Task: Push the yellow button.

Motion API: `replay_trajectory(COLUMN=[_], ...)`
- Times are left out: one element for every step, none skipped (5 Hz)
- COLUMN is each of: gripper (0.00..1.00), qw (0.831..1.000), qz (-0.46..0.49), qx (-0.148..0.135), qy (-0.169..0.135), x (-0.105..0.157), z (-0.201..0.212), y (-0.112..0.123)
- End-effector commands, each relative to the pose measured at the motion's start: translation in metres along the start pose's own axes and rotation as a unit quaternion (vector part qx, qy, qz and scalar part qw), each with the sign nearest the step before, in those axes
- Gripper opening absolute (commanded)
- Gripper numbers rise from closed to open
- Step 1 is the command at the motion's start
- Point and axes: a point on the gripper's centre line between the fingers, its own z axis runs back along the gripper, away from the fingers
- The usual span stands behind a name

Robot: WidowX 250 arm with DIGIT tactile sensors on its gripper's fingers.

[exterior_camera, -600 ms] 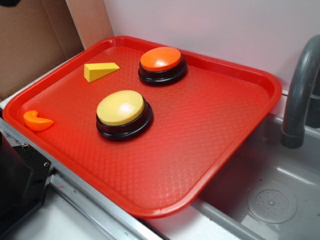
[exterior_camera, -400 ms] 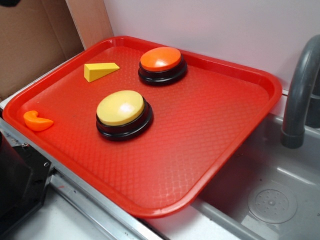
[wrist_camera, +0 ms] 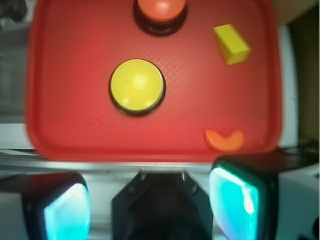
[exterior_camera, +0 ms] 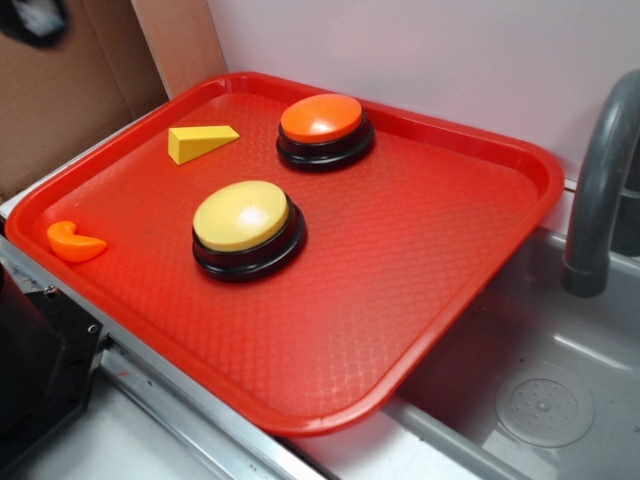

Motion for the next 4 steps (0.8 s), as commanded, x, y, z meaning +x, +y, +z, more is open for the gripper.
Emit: replay_trajectory(gripper=[1.00,1.00,1.00,1.00], qw=[0.994,0.990,0.990,0.990], qz=[-0.107,-0.129,-0.133,-0.126], qx=[0.031,0.044,0.041,0.041], qy=[-0.010,-0.032,-0.034,-0.038], x=[0.064,0.066,0.072,0.071], z=[-0.064,-0.087,-0.109,-0.116], y=[-0.021,-0.025,-0.018,-0.015])
